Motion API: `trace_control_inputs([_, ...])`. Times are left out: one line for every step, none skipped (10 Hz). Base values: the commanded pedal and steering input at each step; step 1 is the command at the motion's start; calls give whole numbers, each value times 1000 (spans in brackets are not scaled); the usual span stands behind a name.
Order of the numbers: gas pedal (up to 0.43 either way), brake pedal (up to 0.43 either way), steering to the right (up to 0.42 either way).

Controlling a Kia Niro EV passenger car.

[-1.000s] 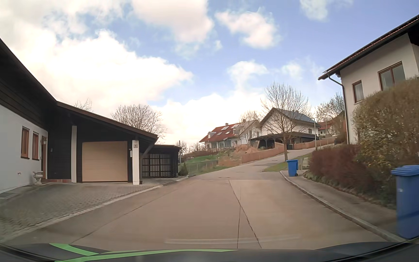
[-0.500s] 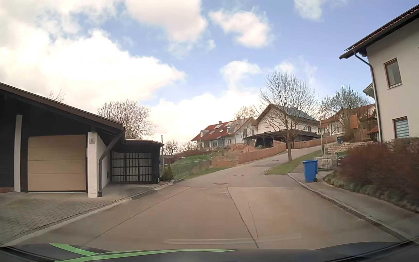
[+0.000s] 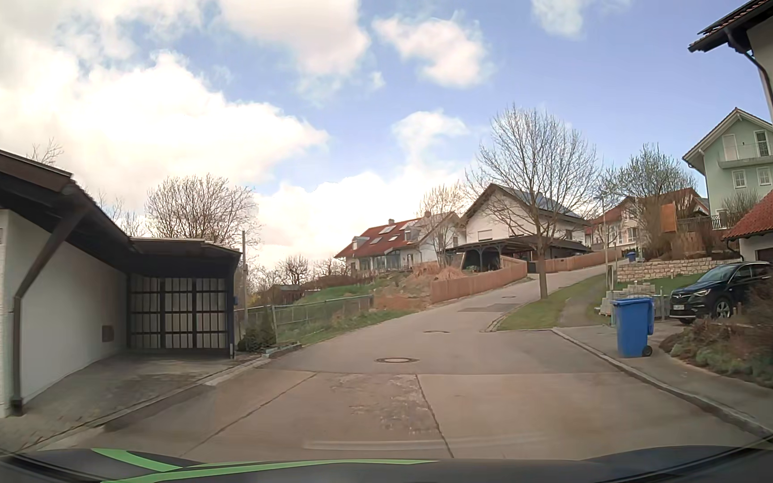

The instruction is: Follow the waypoints while adhering to traffic rules and regulations

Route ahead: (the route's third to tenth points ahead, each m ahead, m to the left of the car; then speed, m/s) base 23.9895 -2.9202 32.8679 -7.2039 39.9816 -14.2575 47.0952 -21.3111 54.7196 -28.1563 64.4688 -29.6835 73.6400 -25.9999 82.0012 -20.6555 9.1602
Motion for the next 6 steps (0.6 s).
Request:
trace_control_inputs([98, 0, 31])
trace_control_inputs([98, 0, 33])
trace_control_inputs([98, 0, 34])
trace_control_inputs([98, 0, 38])
trace_control_inputs([98, 0, 44])
trace_control_inputs([98, 0, 47])
